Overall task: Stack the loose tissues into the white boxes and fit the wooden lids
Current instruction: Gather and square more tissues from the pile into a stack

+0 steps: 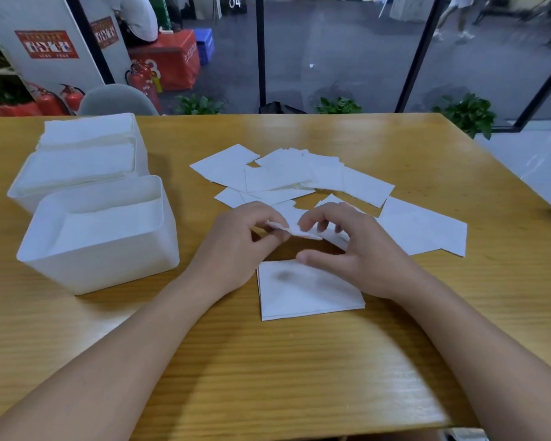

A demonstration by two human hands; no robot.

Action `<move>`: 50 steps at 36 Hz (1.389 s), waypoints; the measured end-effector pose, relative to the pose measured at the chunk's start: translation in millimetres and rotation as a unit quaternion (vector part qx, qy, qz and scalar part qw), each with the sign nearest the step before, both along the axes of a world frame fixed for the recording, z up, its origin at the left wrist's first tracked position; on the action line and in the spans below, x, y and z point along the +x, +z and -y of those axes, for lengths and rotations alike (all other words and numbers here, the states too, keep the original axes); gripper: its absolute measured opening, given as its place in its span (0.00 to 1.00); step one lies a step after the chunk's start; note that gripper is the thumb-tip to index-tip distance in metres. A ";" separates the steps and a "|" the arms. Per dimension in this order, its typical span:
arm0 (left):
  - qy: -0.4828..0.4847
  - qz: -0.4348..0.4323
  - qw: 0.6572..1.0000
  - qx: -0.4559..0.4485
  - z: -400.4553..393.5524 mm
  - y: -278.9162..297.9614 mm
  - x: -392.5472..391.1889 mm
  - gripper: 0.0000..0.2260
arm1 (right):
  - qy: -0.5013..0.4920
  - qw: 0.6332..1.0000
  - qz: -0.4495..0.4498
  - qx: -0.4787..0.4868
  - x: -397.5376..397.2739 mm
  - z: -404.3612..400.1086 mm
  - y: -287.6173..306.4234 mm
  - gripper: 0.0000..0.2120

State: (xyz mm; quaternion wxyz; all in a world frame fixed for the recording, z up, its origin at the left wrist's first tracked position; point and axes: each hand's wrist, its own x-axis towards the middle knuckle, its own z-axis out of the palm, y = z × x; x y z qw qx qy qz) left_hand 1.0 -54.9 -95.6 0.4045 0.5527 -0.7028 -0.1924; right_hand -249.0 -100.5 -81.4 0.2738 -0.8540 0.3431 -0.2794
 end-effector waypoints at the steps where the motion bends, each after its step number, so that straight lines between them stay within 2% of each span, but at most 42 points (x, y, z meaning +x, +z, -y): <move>1: -0.001 -0.014 1.000 0.003 0.2 0.6 3.4 0.03 | -0.001 1.000 -0.011 -0.001 -1.4 1.0 -0.1 0.19; 3: -0.025 -0.060 0.998 0.022 1.2 1.6 10.1 0.02 | -0.017 0.999 -0.027 -0.017 -1.7 4.4 -1.8 0.20; 8: -0.084 -0.258 0.960 0.068 -0.1 8.4 14.2 0.04 | -0.045 0.998 0.025 -0.034 -1.3 11.1 -9.1 0.01; 10: -0.080 -0.287 0.951 0.088 -0.4 10.2 13.8 0.05 | -0.054 0.997 0.049 -0.014 -2.9 12.0 -9.8 0.03; 12: -0.060 -0.267 0.957 0.100 -0.1 9.3 16.3 0.06 | -0.060 0.996 0.068 0.009 -4.3 13.6 -10.4 0.06; 16: -0.035 -0.142 0.983 0.108 -1.9 8.6 20.1 0.08 | -0.055 0.994 0.084 0.042 -5.0 13.9 -9.9 0.07; 20: -0.056 -0.183 0.976 0.098 -1.7 12.9 19.5 0.11 | -0.047 0.992 0.087 0.077 -3.7 11.6 -9.3 0.08; 29: -0.016 -0.155 0.985 0.074 -0.1 10.3 16.7 0.09 | -0.056 0.983 0.135 0.114 -6.9 10.9 -2.1 0.08; 33: -0.018 -0.165 0.980 0.111 -3.3 14.3 16.7 0.10 | -0.080 0.977 0.146 0.136 -19.0 8.1 2.7 0.11; 35: -0.041 -0.147 0.976 0.158 -4.0 16.0 17.7 0.10 | -0.096 0.978 0.133 0.129 -26.6 2.0 2.2 0.12; 38: -0.080 -0.071 0.965 0.238 -8.1 17.0 18.7 0.09 | -0.102 0.984 0.083 0.121 -35.6 -10.4 -2.1 0.13; 40: -0.094 -0.050 0.959 0.264 -10.0 18.3 19.9 0.07 | -0.103 0.984 0.065 0.127 -38.2 -14.5 -4.4 0.12; 44: -0.084 0.020 0.963 0.257 -12.3 21.2 20.2 0.06 | -0.114 0.988 0.025 0.104 -34.5 -17.4 -5.7 0.11; 50: -0.077 0.055 0.962 0.256 -13.5 21.6 17.9 0.07 | -0.108 0.989 0.002 0.102 -30.5 -20.9 -10.9 0.08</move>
